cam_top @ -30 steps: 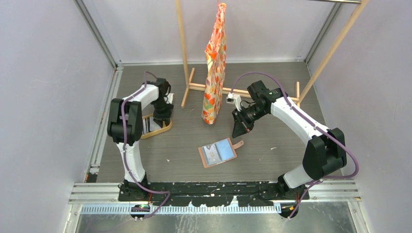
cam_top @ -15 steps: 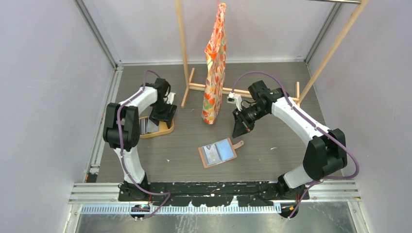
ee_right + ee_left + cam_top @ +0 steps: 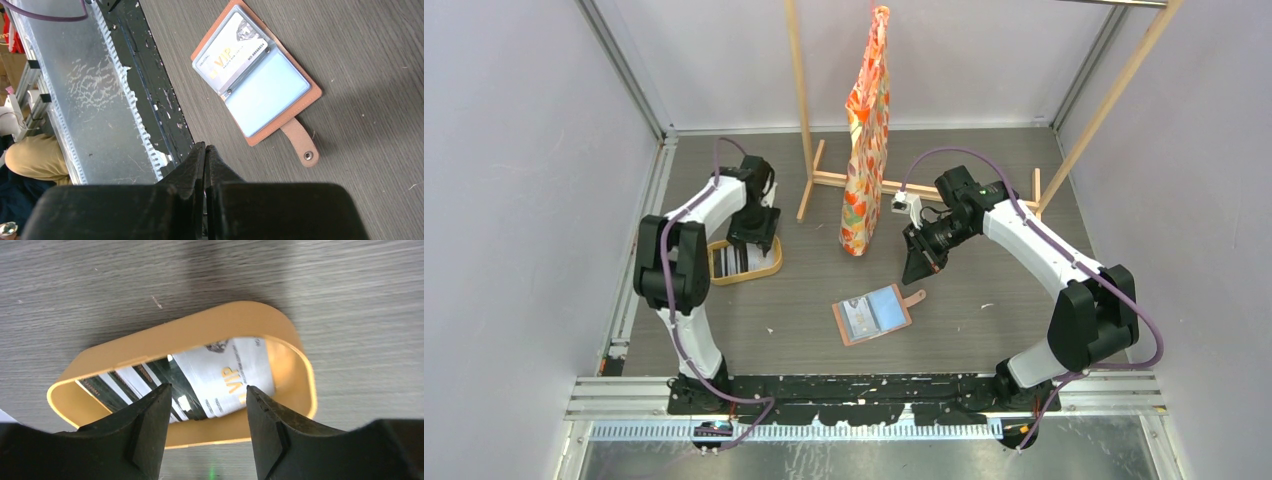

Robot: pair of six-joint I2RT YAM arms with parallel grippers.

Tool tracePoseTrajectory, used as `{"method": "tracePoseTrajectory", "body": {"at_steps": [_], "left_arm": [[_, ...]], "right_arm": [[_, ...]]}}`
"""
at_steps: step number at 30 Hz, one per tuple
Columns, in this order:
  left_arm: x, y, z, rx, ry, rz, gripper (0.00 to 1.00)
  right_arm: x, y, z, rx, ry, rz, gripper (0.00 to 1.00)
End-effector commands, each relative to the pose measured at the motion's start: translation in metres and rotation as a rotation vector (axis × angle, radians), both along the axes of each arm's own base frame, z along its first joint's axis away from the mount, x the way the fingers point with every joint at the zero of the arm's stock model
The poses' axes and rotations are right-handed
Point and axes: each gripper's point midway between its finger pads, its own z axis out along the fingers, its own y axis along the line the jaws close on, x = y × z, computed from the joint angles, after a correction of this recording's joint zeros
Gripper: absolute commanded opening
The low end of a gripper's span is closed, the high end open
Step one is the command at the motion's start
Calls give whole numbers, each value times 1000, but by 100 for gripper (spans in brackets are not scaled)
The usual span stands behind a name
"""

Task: Put the credit cards into the card holder
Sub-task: Adjust the storage box at the center of the board.

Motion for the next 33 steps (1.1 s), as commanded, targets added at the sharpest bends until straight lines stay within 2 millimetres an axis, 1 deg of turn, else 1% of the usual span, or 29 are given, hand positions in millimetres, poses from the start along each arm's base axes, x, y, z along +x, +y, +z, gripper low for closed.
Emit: {"method": "tracePoseTrajectory", "body": {"at_steps": [1,4,6,8,13,16,19,24,28,33], "left_arm": [[24,-24,64,-144,-252,16,59],[26,-29,87,-198,-349,37,64],[23,-33,87,-248,-354,66,70],[18,-34,80,-289,-333,106,72],[5,-30,52,-408,-248,246,72],[6,-25,44,-485,-241,327,70],[3,-22,36,-476,-221,353,70],[0,-22,21,-465,-167,371,68],[-5,-17,9,-426,-133,395,66],[-9,-13,6,-389,-122,402,67]], "right_arm": [[0,2,12,37,-37,13,6],[0,2,12,37,-36,15,6],[0,2,12,37,-34,14,6],[0,2,11,38,-33,16,6],[0,2,10,36,-29,15,6],[1,2,9,34,-27,16,6],[1,2,8,32,-22,15,6],[1,2,6,28,-14,14,6],[2,2,6,28,-15,15,6],[2,2,5,27,-11,15,6]]}}
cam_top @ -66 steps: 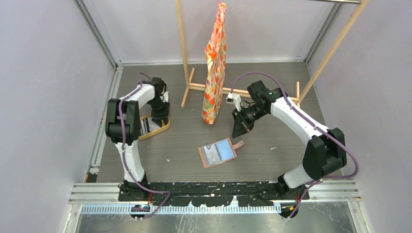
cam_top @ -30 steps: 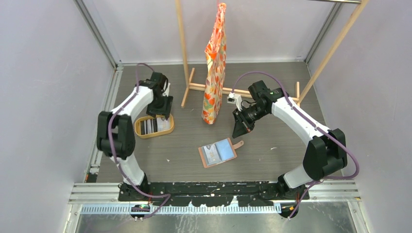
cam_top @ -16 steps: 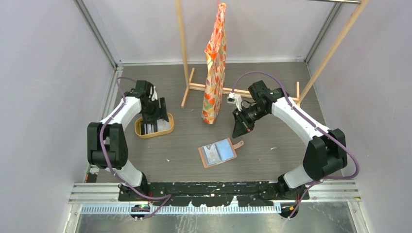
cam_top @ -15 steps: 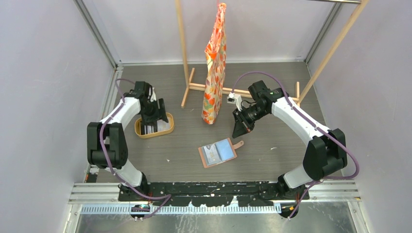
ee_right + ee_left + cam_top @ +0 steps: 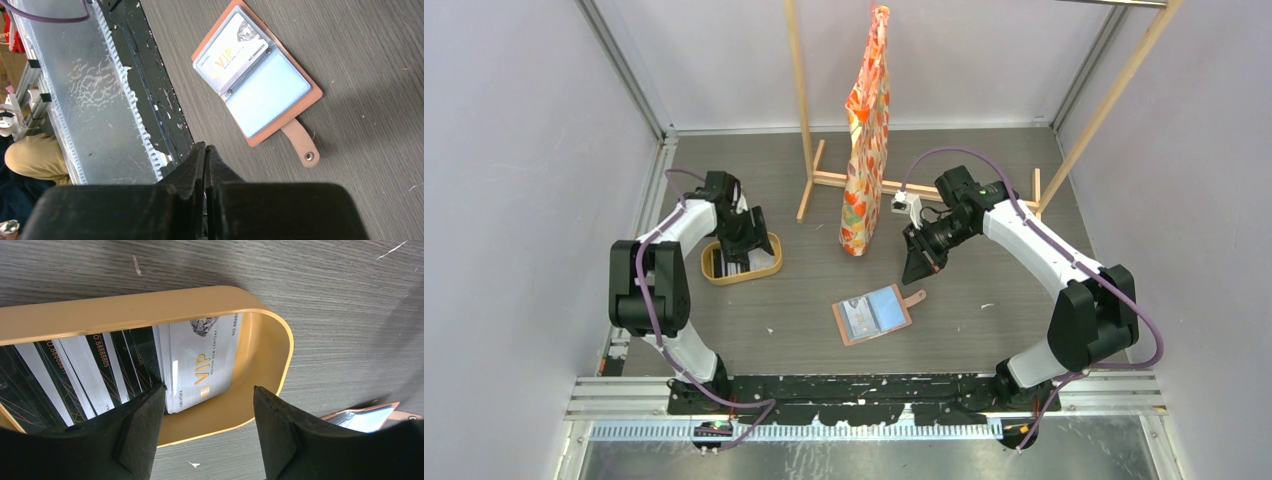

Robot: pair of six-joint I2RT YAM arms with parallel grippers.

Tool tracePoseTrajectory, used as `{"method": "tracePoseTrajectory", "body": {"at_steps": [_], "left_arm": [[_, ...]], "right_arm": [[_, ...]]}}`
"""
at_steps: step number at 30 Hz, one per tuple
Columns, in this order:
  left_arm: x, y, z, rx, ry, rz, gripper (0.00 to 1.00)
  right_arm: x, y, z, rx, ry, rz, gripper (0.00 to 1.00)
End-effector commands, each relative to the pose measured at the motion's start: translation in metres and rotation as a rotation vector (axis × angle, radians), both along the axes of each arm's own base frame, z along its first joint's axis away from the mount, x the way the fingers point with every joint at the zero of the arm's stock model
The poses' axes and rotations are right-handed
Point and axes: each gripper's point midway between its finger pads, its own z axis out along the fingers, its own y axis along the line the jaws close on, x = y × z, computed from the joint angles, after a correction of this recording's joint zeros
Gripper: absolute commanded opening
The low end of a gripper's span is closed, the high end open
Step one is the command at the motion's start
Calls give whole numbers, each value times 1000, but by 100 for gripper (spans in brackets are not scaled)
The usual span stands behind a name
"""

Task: Put the credit cards into the card holder
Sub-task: Adjust the storage box at the center of the board, then pick up the credit card from the storage box.

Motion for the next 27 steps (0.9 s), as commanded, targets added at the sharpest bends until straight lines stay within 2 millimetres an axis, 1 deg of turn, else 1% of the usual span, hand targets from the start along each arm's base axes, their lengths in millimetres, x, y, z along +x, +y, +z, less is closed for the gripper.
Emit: {"method": "tracePoseTrajectory", "body": {"at_steps": [1,5,7,11,18,24,27], "left_arm": [[3,5,0,44,-3,12,68],[2,1,-3,45,12,-3,68],[2,-6,-4,9,17,-21,68],[6,-19,1,-67,-6,-41,63],[18,-38,23,-180,-92,-53,59],[25,-47,44,-242,-158,-43,58],[26,-50,49,-263,-176,-42,58]], "right_arm": [[2,2,4,23,-9,11,6],[2,2,4,22,-7,11,6],[3,2,3,21,-4,11,6],[3,2,2,20,-1,11,6],[4,2,0,15,7,10,6],[4,3,-2,12,12,12,6],[4,3,-3,11,17,11,6]]}}
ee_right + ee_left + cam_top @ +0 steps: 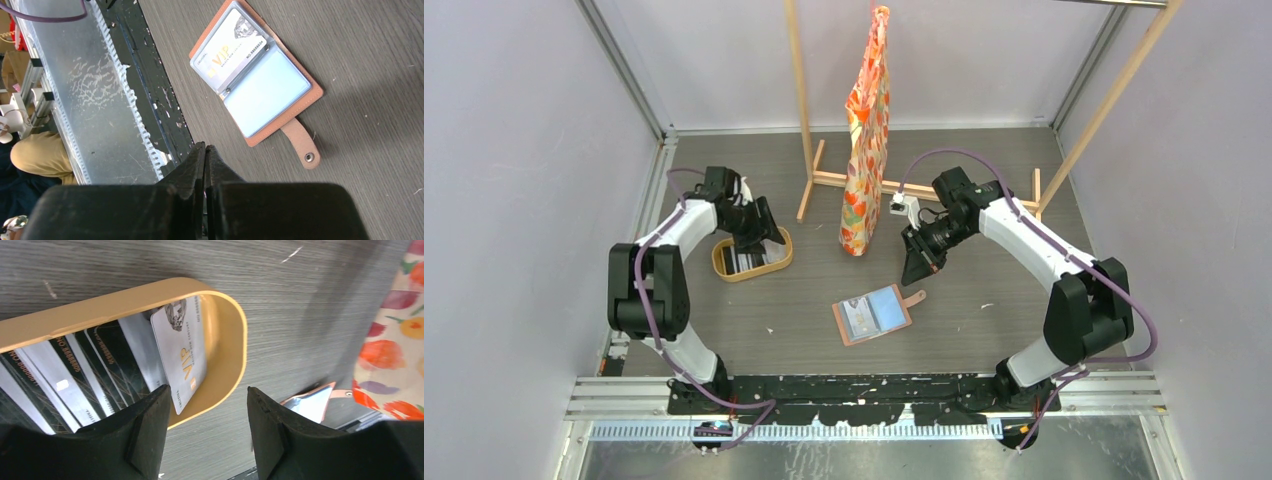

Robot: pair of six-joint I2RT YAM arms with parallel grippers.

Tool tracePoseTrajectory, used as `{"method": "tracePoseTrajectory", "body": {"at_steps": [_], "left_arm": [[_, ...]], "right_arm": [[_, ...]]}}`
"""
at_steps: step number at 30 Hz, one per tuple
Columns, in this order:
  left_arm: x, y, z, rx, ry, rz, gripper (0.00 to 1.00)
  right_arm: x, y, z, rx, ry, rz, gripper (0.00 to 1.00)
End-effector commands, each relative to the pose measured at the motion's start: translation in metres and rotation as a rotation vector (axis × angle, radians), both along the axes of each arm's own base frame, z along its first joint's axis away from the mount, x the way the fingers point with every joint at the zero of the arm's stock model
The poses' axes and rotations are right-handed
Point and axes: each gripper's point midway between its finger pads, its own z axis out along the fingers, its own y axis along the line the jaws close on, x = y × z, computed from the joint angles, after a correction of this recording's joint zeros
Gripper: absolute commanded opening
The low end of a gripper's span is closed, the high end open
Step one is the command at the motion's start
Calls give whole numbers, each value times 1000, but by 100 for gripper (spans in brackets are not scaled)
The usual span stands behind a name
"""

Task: Put the credit cards into the card holder
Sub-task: Pick up the credit card from the storage box.

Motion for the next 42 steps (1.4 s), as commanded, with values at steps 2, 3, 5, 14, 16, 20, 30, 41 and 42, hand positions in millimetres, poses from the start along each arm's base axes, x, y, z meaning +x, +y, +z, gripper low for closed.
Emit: {"method": "tracePoseTrajectory", "body": {"at_steps": [2,3,5,14,16,20,30,41,42], "left_arm": [[14,-17,31,-104,-120,-10,58],[14,-18,31,-114,-116,-13,58],[16,-21,31,-133,-123,-17,58],[20,-31,25,-197,-118,-29,57],[21,-28,22,-192,-115,-17,57],[22,-23,18,-174,-114,7,56],[24,-17,6,-158,-98,43,38],[26,-9,7,-271,-162,96,42],[26,-6,8,-282,-166,108,43]], "right_arm": [[3,2,5,21,-11,7,6],[3,2,4,21,-9,8,6],[3,2,4,20,-8,8,6],[1,4,5,37,0,16,6],[0,5,7,52,3,22,6],[-1,7,7,62,12,26,6],[-6,13,8,94,27,58,6],[-13,23,4,97,26,101,6],[-13,23,4,97,25,102,6]]}}
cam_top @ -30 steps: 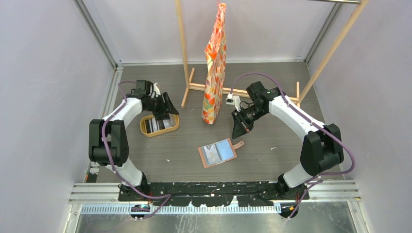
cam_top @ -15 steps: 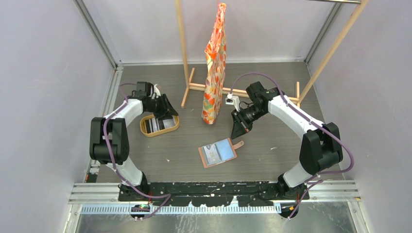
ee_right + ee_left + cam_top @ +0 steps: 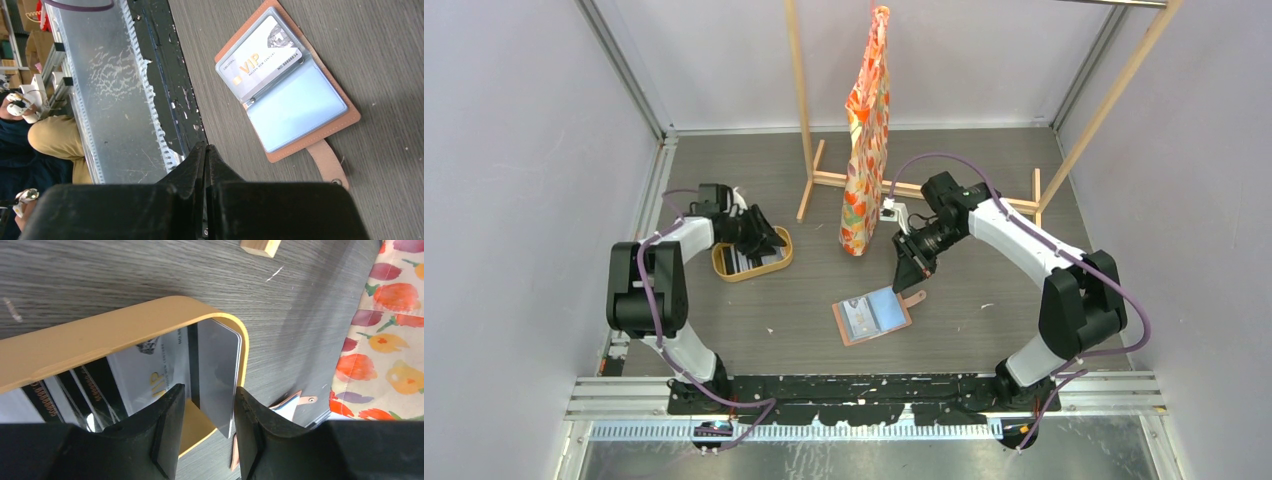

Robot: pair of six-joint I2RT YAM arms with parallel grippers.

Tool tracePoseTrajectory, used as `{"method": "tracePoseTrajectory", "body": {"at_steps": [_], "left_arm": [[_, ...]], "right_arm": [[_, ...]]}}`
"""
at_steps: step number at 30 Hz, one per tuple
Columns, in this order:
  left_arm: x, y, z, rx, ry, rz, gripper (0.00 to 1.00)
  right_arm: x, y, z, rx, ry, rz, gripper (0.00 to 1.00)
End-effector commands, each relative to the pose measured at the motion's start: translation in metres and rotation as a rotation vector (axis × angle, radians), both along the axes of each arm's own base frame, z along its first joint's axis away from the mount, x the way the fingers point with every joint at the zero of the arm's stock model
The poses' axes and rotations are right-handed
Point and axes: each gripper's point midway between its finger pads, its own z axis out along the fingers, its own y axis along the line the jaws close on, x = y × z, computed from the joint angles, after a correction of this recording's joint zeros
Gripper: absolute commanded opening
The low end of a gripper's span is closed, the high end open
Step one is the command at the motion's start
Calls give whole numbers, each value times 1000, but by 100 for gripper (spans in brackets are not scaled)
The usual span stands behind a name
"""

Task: Put the credit cards into the card holder
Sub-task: Pick up the credit card from the storage box.

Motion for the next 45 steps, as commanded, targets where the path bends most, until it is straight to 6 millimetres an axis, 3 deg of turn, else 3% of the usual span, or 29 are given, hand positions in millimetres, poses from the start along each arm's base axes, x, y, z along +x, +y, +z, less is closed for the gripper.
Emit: {"method": "tracePoseTrajectory", "body": {"at_steps": [1,12,17,24,28,39,45], "left_arm": [[15,4,20,-86,-105,33,43],[17,5,24,-152,-134,58,46],[17,9,27,-148,-146,70,44],[15,16,23,-138,-144,103,43],[15,20,20,-141,-130,121,41],[9,25,16,-177,-131,161,35],[9,29,20,-178,-151,172,32]], "right_arm": [[3,4,4,34,-22,17,6],[1,4,4,35,-23,27,6],[-9,11,5,42,-41,77,6],[-29,43,16,50,-194,190,6],[-27,60,25,40,-275,216,7],[-12,105,42,45,-268,264,7],[-7,116,40,55,-243,264,7]]}}
